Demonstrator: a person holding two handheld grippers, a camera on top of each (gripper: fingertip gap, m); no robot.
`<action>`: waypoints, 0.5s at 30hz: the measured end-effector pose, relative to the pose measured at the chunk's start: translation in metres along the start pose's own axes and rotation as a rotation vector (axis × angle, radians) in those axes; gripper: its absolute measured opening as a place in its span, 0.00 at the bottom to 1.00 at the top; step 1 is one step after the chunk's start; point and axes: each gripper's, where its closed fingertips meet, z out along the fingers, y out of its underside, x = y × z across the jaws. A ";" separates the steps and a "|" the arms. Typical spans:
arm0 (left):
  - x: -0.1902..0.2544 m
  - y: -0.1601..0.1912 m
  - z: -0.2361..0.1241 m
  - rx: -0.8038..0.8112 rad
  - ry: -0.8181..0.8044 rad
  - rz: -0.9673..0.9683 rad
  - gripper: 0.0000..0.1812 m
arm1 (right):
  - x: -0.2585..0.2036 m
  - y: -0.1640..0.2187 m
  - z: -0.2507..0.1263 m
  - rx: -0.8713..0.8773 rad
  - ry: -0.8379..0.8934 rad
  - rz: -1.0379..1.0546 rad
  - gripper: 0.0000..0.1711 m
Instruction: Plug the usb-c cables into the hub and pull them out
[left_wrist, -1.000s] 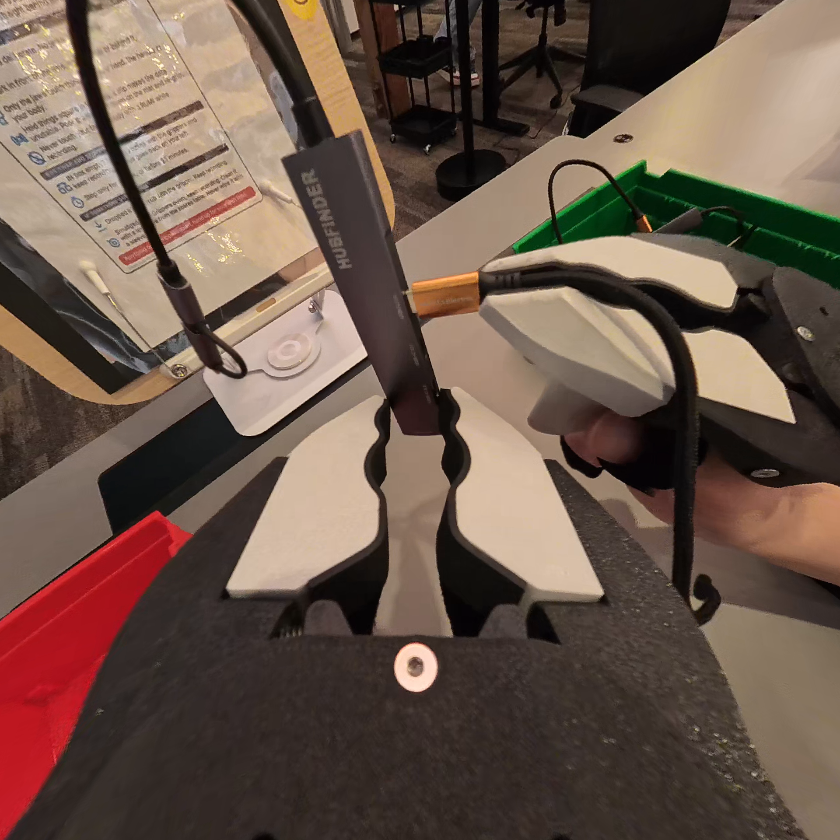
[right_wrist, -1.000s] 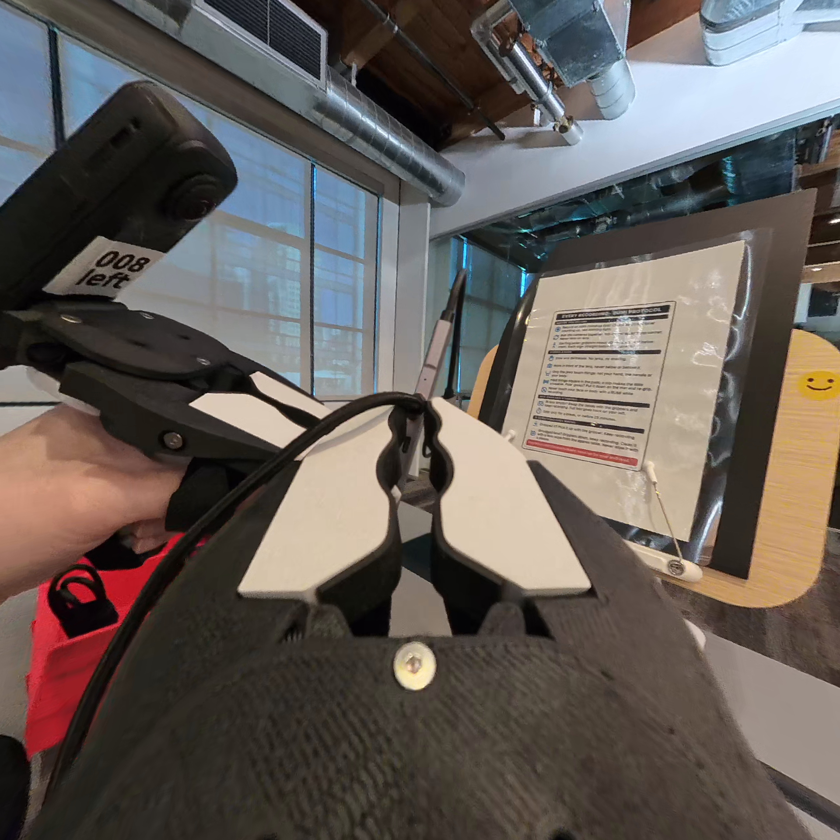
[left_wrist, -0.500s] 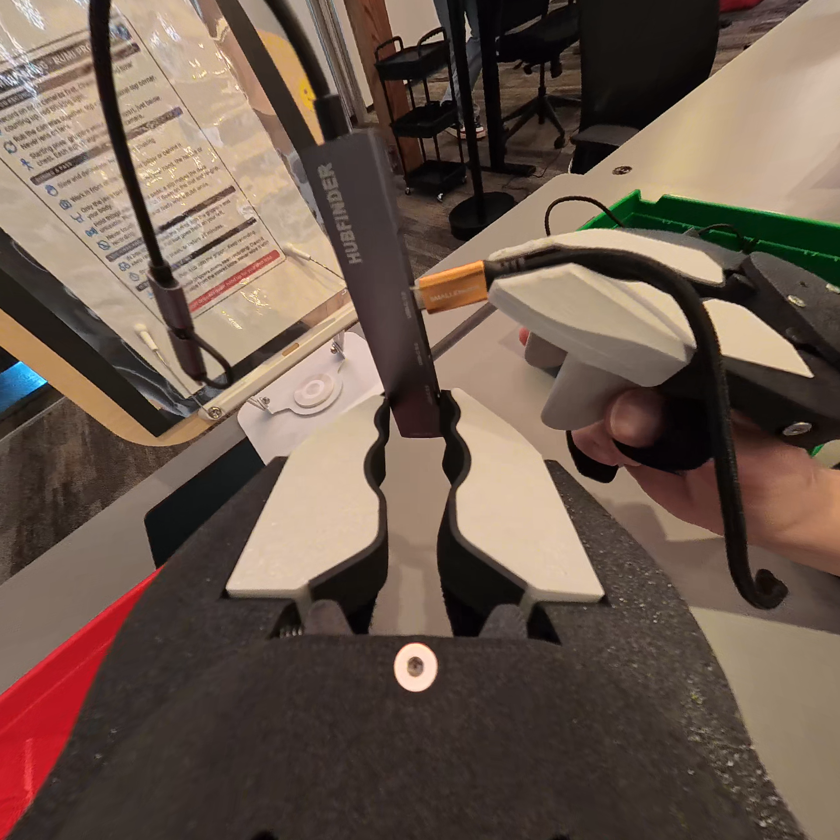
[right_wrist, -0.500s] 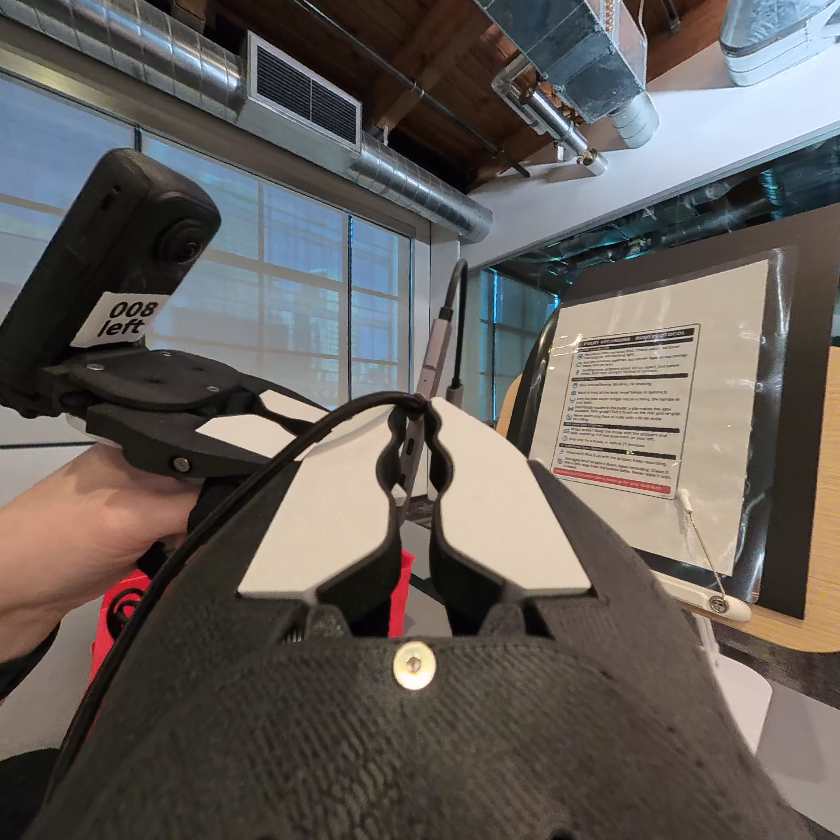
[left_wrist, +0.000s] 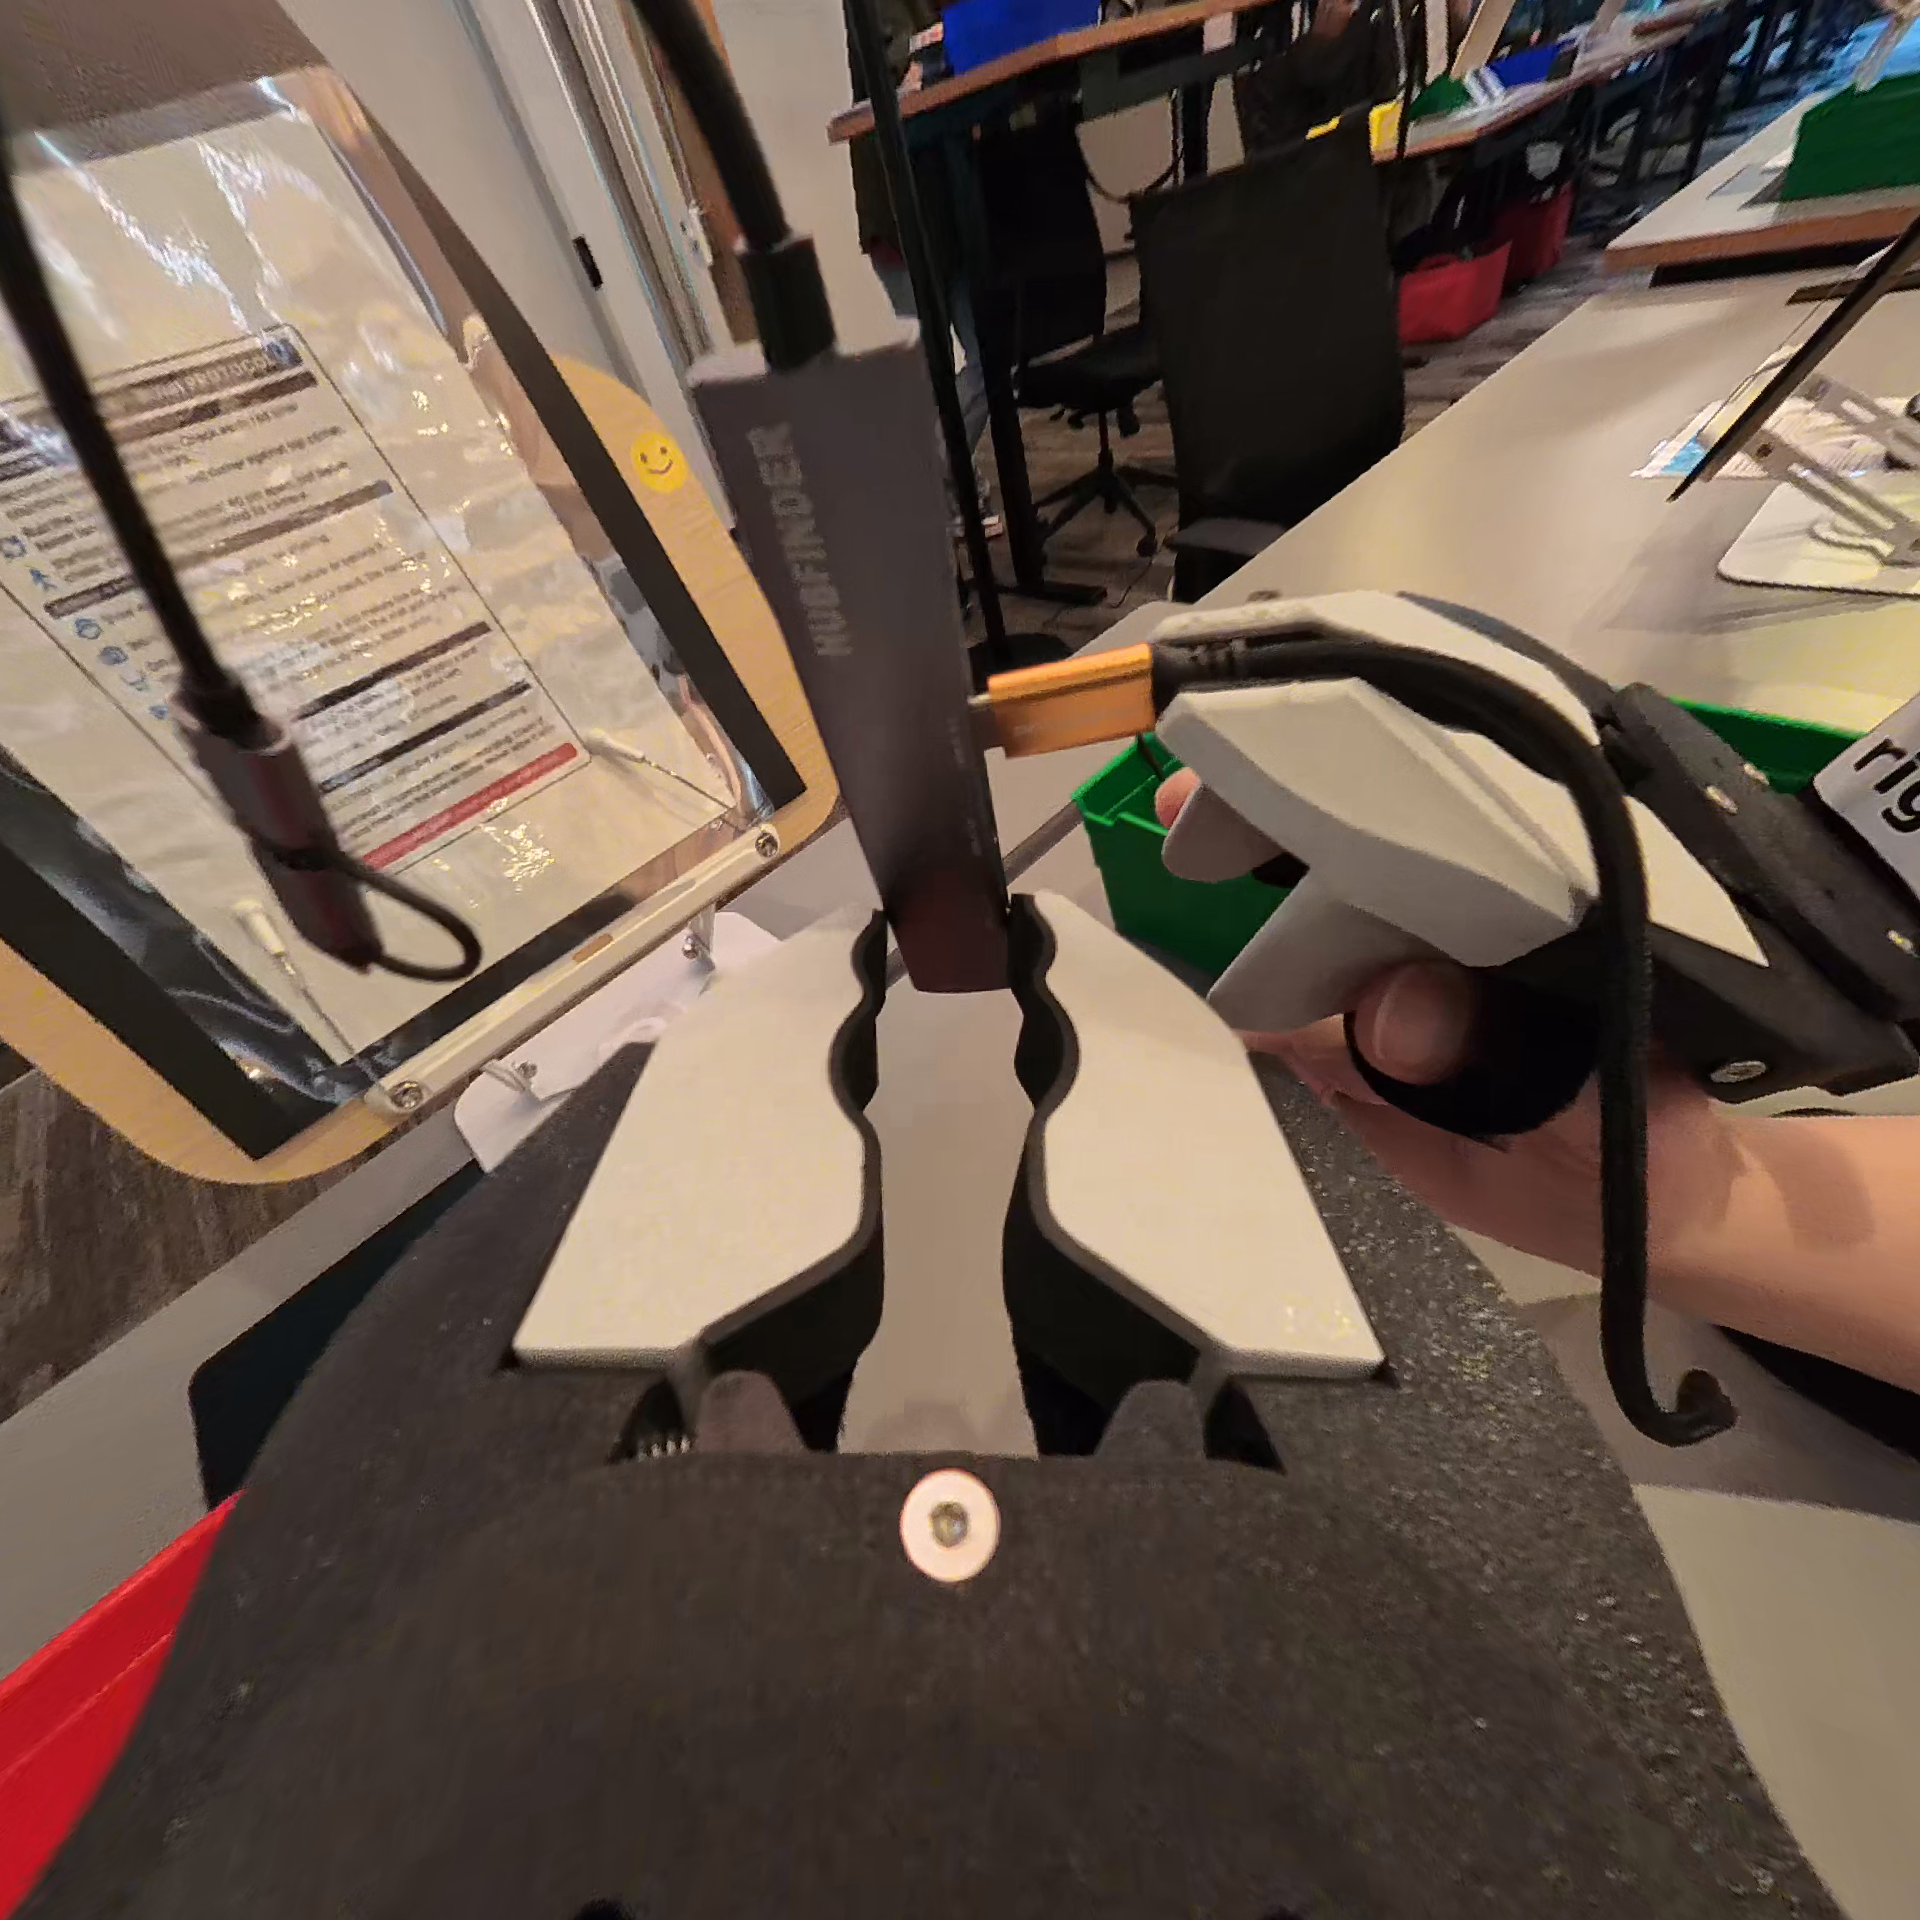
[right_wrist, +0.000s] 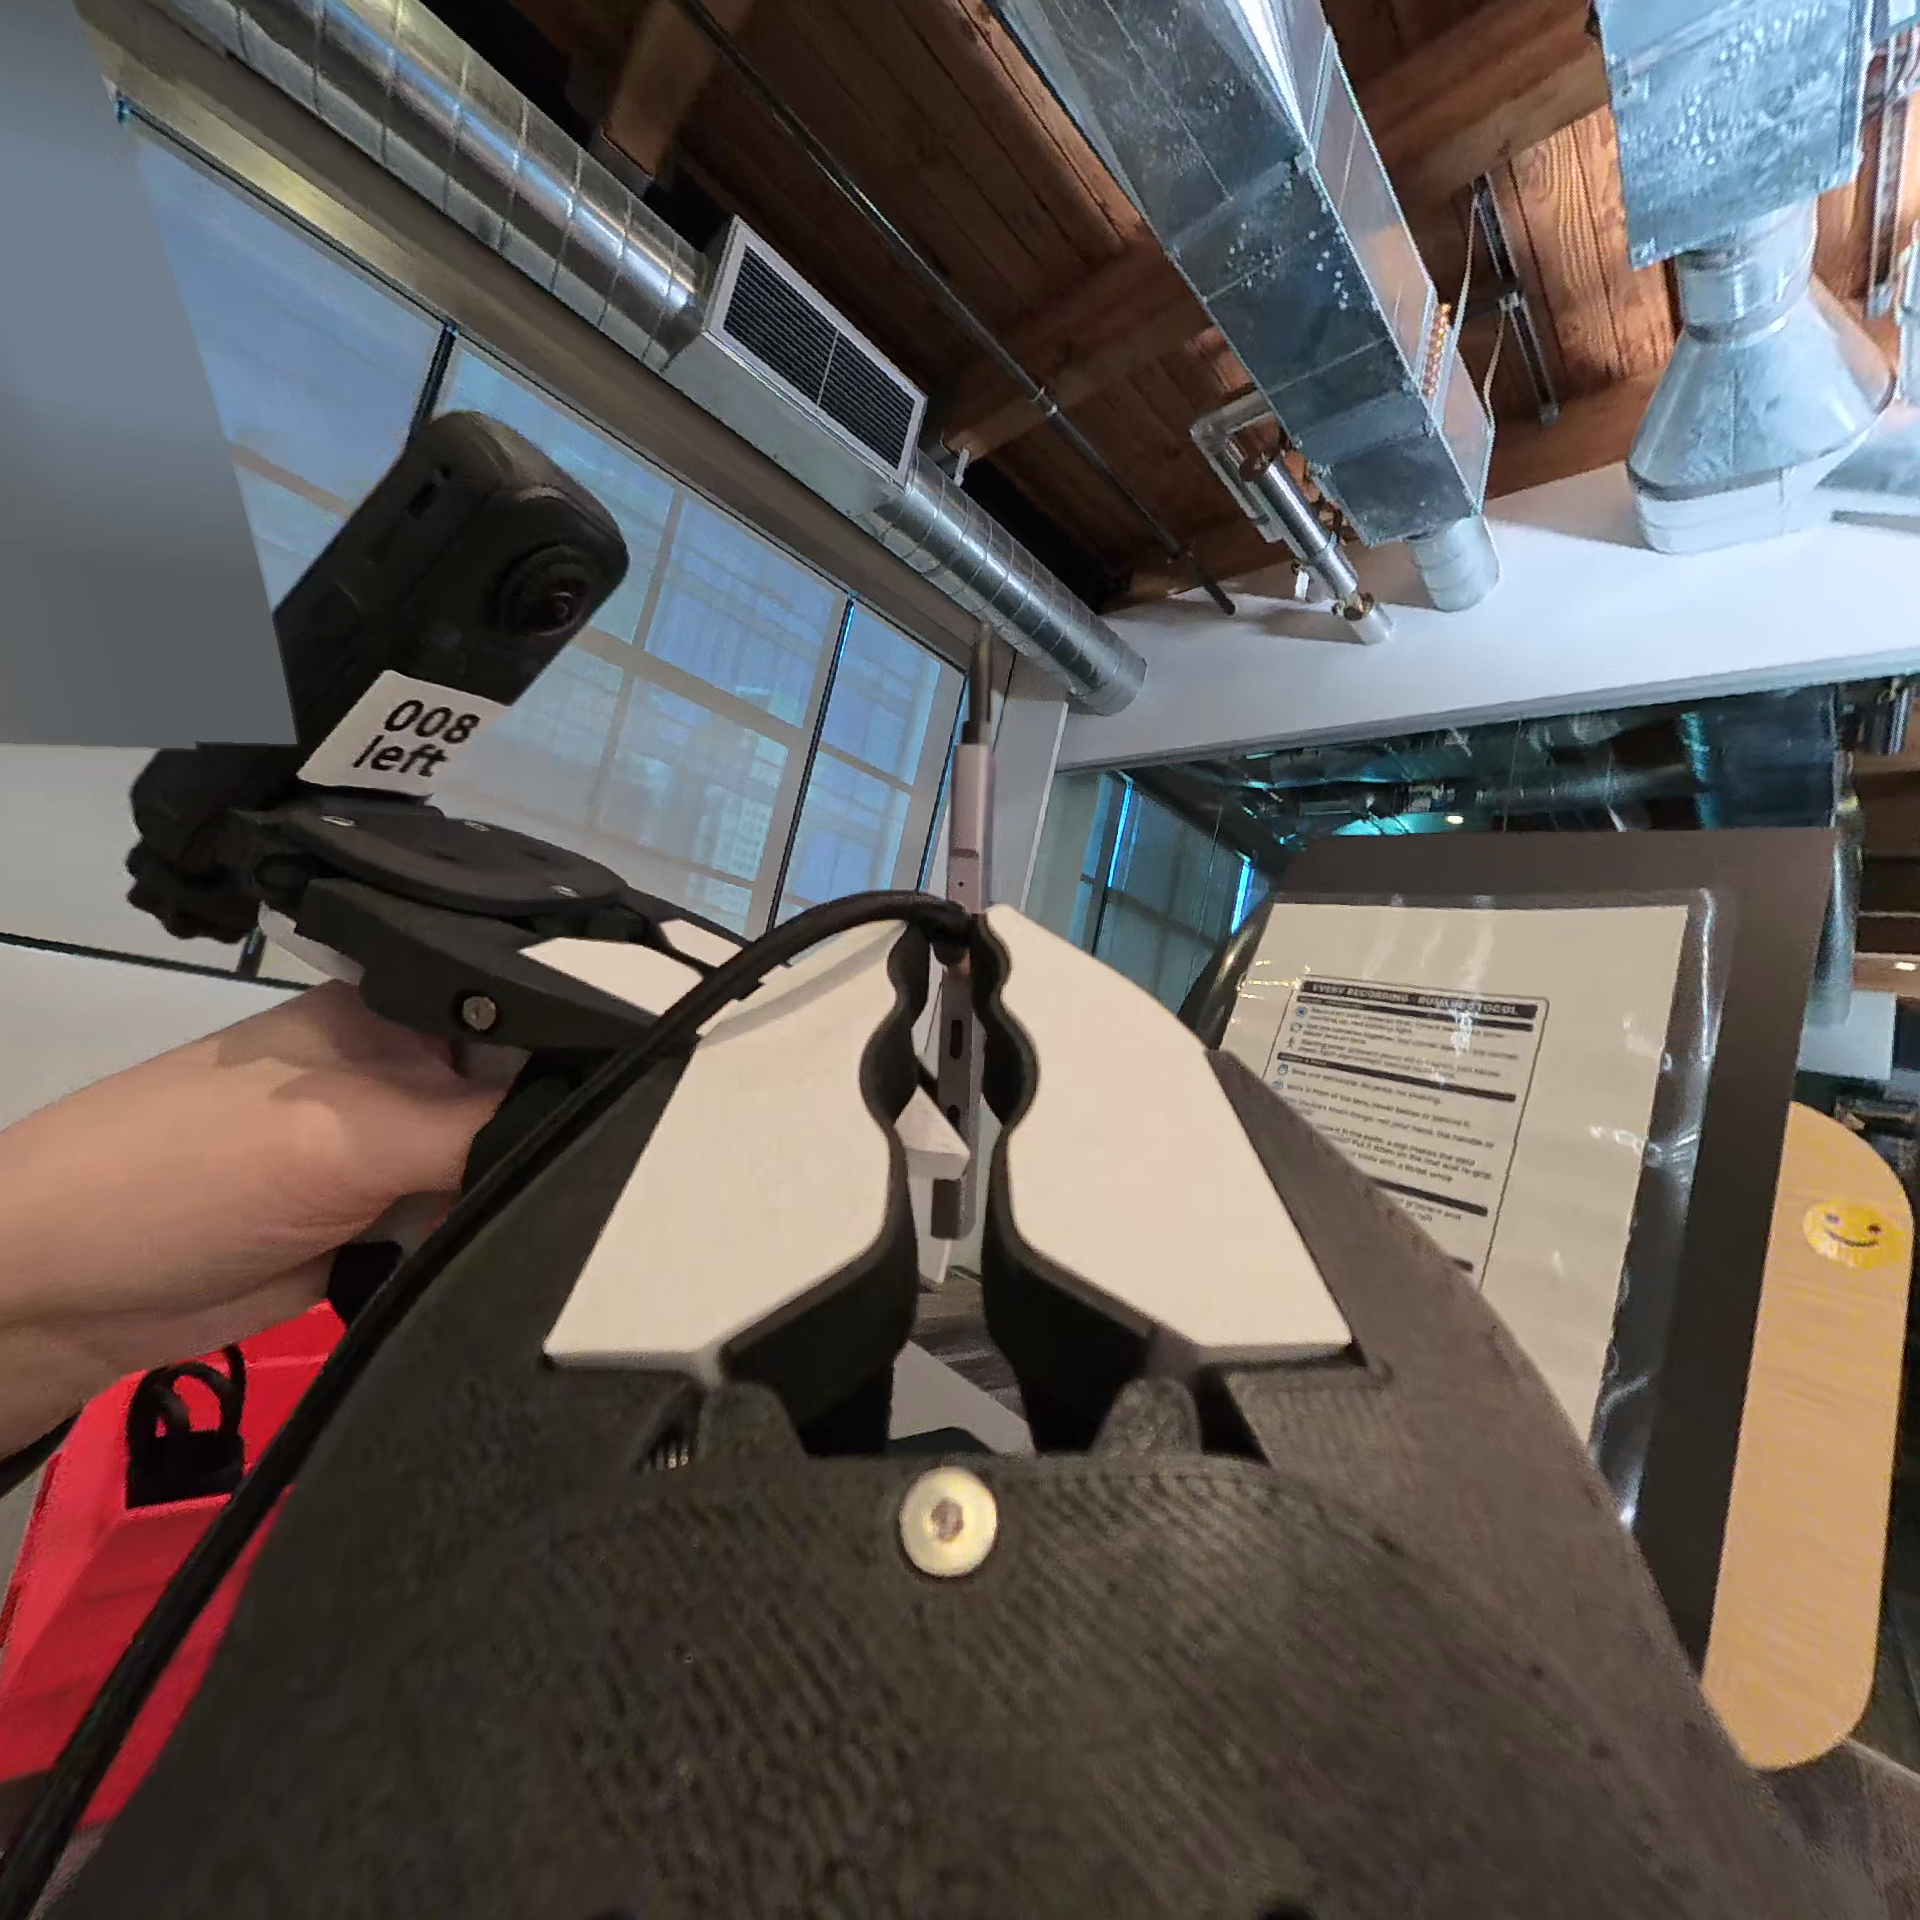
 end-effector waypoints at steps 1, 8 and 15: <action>0.001 -0.001 0.000 0.010 0.011 -0.007 0.12 | -0.001 -0.001 0.000 0.004 -0.007 -0.009 0.05; 0.005 -0.003 0.002 0.048 0.070 -0.059 0.14 | -0.005 -0.001 0.001 -0.005 -0.024 -0.020 0.05; 0.000 -0.008 -0.001 0.081 0.020 -0.016 0.17 | -0.006 0.003 0.003 -0.020 -0.037 0.009 0.05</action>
